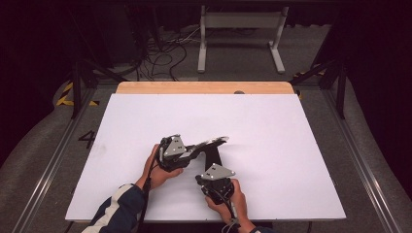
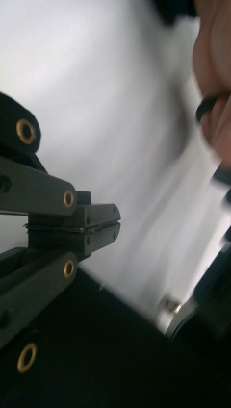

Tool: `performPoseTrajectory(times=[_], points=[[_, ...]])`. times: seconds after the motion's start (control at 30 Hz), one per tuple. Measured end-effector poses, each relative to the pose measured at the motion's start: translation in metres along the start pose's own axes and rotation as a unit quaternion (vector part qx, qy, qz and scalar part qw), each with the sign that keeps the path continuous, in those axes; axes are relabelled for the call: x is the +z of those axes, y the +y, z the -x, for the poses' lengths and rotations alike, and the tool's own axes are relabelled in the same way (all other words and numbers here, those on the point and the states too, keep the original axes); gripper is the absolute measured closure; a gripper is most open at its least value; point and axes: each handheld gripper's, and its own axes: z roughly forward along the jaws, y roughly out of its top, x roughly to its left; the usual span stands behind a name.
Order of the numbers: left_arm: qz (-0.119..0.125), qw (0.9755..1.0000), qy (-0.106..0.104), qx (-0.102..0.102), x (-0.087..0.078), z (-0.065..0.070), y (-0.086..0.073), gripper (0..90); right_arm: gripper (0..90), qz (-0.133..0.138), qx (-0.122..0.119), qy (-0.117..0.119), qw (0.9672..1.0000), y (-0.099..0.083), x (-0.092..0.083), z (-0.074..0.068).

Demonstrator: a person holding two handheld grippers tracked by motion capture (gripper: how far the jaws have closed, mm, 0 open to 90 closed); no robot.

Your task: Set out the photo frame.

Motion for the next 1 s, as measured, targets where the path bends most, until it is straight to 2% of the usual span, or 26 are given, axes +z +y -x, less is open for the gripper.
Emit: performPoseTrajectory(times=[0.03, 0.07, 0.23, 0.27, 0.37, 0.47, 0.57, 0.63, 0.77, 0.8, 0.87, 1.0], points=[[-0.001, 1.0000, 0.002, 0.002, -0.001, 0.001, 0.000, 73.6, 90.0, -0.002, 0.003, -0.003, 1.0000, -0.001, 0.000, 0.002], [-0.003, 1.0000, 0.004, 0.006, -0.001, 0.002, 0.001, 74.1, 90.0, 0.000, 0.010, 0.007, 0.9999, -0.002, -0.001, 0.005], [-0.012, 0.9998, 0.011, 0.015, -0.002, 0.007, 0.003, 76.2, 90.0, -0.005, 0.005, -0.001, 1.0000, -0.003, -0.005, 0.008], [-0.017, 0.9995, 0.007, 0.025, -0.004, 0.011, 0.004, 76.4, 90.0, -0.006, 0.007, -0.001, 1.0000, -0.004, -0.007, 0.010], [-0.023, 0.9993, 0.009, 0.029, -0.005, 0.015, 0.005, 76.4, 90.0, -0.009, 0.014, 0.001, 0.9999, -0.007, -0.011, 0.016], [-0.019, 0.9996, 0.006, 0.019, -0.006, 0.016, 0.004, 75.8, 90.0, -0.008, 0.023, -0.002, 0.9997, -0.007, -0.015, 0.022], [-0.019, 0.9998, 0.003, 0.010, -0.006, 0.017, 0.005, 74.8, 90.0, -0.008, 0.022, -0.006, 0.9997, -0.009, -0.019, 0.028], [-0.012, 0.9999, -0.002, -0.005, -0.005, 0.019, 0.004, 74.0, 90.0, -0.008, 0.024, -0.012, 0.9996, -0.010, -0.022, 0.033], [-0.005, 0.9999, -0.005, -0.007, -0.004, 0.018, 0.004, 72.8, 90.0, -0.006, 0.030, -0.011, 0.9995, -0.011, -0.024, 0.038], [0.000, 0.9998, -0.010, -0.014, -0.002, 0.018, 0.003, 71.4, 90.0, -0.008, 0.028, -0.012, 0.9995, -0.012, -0.025, 0.041], [-0.001, 0.9996, -0.013, -0.026, 0.000, 0.017, 0.002, 68.4, 90.0, -0.010, 0.024, -0.017, 0.9995, -0.012, -0.025, 0.042], [-0.013, 0.9994, -0.010, -0.030, 0.006, 0.017, 0.000, 63.9, 90.0, -0.012, 0.020, -0.020, 0.9995, -0.012, -0.026, 0.044]])
